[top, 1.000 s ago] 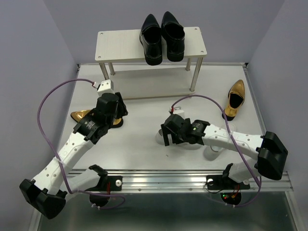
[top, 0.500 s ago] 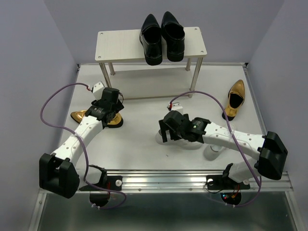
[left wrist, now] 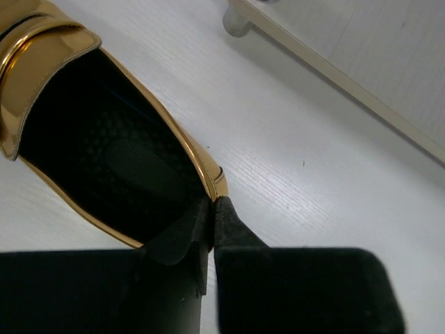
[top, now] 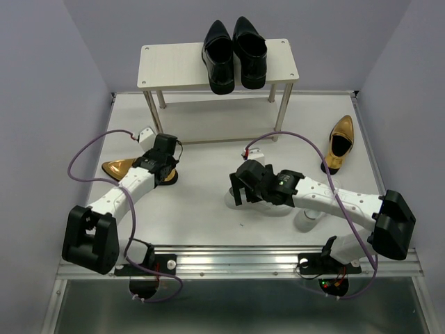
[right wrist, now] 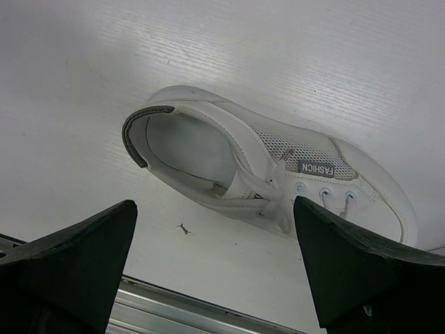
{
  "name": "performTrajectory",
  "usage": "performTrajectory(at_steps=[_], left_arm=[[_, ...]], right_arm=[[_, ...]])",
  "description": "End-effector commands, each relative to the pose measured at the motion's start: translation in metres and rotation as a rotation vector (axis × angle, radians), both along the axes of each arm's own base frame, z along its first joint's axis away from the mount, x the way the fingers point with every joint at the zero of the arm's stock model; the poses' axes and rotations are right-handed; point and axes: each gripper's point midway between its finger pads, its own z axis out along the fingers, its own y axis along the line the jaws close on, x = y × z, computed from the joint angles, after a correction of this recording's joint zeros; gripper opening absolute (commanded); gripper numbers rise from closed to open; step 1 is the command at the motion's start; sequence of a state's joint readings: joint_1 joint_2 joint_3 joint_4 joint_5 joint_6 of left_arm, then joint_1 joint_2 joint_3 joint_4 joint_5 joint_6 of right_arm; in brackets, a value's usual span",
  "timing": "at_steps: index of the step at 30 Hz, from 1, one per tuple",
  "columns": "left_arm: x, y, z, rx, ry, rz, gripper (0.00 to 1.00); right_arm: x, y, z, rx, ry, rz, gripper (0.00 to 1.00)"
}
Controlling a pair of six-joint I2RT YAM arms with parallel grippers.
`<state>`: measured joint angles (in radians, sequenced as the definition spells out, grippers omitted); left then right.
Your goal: Place and organize the shoes onto the shoe shelf
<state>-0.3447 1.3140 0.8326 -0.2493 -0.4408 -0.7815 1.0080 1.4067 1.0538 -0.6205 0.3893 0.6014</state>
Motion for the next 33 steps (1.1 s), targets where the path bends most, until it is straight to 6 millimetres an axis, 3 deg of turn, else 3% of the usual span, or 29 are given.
performTrajectory(at_steps=[1,5,8,10,14,18,19,21,23,28,33], left_arm=[[-0.022,0.007,0.002,-0.017,0.027,0.016,0.00],[-0.046,0.002,0.012,-0.046,0.064,-0.053,0.00],[-0.077,0.004,0.015,-0.048,0.132,-0.097,0.00],[-0.085,-0.012,0.029,-0.098,0.107,-0.163,0.00],[-0.104,-0.041,0.037,-0.174,0.170,-0.271,0.00],[-0.120,-0.044,0.023,-0.158,0.242,-0.272,0.41],[-0.124,-0.044,0.016,-0.169,0.255,-0.261,0.58],[-0.126,-0.048,0.012,-0.206,0.245,-0.249,0.70],[-0.124,-0.050,0.014,-0.232,0.225,-0.222,0.71],[-0.115,-0.032,0.025,-0.279,0.095,-0.017,0.57],[-0.098,-0.028,0.028,-0.308,0.038,0.108,0.57]], right_arm=[[0.010,0.005,0.025,0.058,-0.070,-0.016,1.00],[0.011,0.005,0.025,0.055,-0.072,-0.020,1.00],[0.012,0.006,0.025,0.051,-0.073,-0.021,1.00],[0.012,0.007,0.024,0.049,-0.072,-0.019,1.00],[0.014,0.008,0.023,0.040,-0.072,-0.019,1.00],[0.016,0.011,0.022,0.041,-0.074,-0.016,1.00],[0.016,0.011,0.021,0.040,-0.072,-0.014,1.00],[0.016,0.011,0.024,0.042,-0.077,-0.013,1.00],[0.016,0.010,0.024,0.040,-0.081,-0.012,1.00],[0.014,0.006,0.024,0.038,-0.083,-0.011,1.00],[0.012,0.007,0.021,0.041,-0.071,-0.009,1.00]])
